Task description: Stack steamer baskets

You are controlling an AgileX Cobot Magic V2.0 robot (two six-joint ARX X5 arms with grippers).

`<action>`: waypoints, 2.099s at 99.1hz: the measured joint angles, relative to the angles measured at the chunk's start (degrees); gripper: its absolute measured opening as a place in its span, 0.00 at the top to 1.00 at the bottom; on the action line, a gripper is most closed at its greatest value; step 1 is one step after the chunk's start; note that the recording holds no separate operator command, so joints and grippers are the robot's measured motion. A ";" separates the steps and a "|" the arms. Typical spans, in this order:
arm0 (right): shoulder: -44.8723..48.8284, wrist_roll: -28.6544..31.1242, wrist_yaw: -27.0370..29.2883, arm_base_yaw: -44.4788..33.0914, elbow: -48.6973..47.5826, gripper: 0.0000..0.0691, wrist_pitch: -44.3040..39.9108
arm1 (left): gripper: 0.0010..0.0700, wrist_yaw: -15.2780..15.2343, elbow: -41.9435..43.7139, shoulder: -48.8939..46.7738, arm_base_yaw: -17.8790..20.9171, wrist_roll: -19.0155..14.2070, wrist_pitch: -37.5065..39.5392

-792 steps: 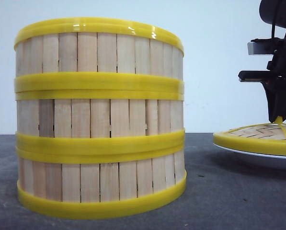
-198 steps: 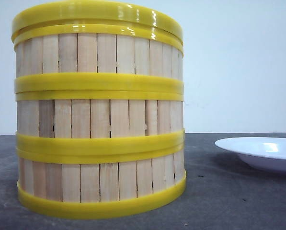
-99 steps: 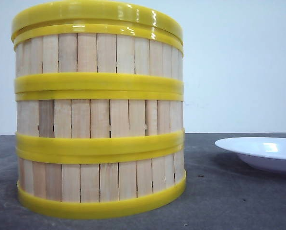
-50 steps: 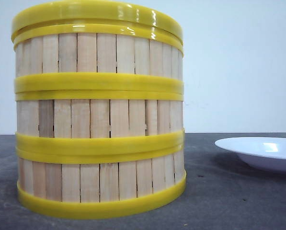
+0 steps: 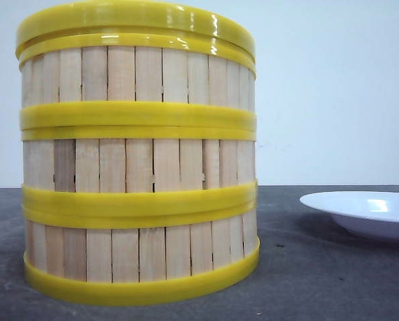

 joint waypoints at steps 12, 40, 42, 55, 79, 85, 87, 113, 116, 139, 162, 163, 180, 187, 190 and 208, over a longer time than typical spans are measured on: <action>0.00 0.00 0.00 0.00 0.00 0.99 0.00 | 0.97 0.00 0.00 0.00 0.00 0.00 0.00; 0.00 -2.34 1.40 -2.01 0.00 0.99 2.43 | 0.97 0.00 0.00 0.00 0.00 0.00 0.00; 0.00 -2.84 1.49 -2.69 0.00 0.99 3.19 | 0.97 0.00 0.00 0.00 0.00 0.00 0.00; 0.00 -8.00 0.42 -9.64 0.00 0.99 8.13 | 0.97 0.00 0.00 0.00 0.00 0.00 0.00; -1.49 -18.95 -5.86 -30.49 -7.50 0.99 18.67 | 0.97 0.00 0.00 0.00 0.00 0.00 0.00; -2.69 -19.63 -8.02 -35.93 -11.82 0.99 23.26 | 0.97 0.00 0.00 0.00 0.00 0.00 0.00; -3.19 -19.63 -9.11 -37.68 -13.33 0.99 24.74 | 0.97 0.00 0.00 0.00 0.00 0.00 0.00; -11.91 -14.34 -17.00 -51.95 -33.88 0.99 36.22 | 0.97 0.00 0.00 0.00 0.00 0.00 0.00; -13.07 -13.49 -16.98 -52.72 -36.02 0.99 36.30 | 0.97 0.00 0.00 0.00 0.00 0.00 0.00; -22.25 -9.77 -17.00 -54.47 -49.62 0.99 36.35 | 0.97 0.00 0.00 0.00 0.00 0.00 0.00; -27.58 -8.11 -17.07 -54.47 -56.72 0.99 40.04 | 0.97 0.00 0.00 0.00 0.00 0.00 0.00; -27.76 -8.11 -17.07 -54.47 -56.87 0.99 40.06 | 0.97 0.00 0.00 0.00 0.00 0.00 0.00; -30.62 -8.22 -18.01 -54.47 -58.69 0.99 40.39 | 0.97 0.00 0.00 0.00 0.00 0.00 0.00; -31.82 -8.31 -18.93 -54.47 -59.56 0.99 39.52 | 0.97 0.00 0.00 0.00 0.00 0.00 0.00; -31.93 -8.59 -19.37 -54.47 -59.63 0.99 39.23 | 0.97 0.00 0.00 0.02 0.00 0.00 0.00; -31.93 -10.29 -19.63 -54.45 -59.63 0.99 39.06 | 0.97 0.00 0.00 0.00 0.00 0.00 0.00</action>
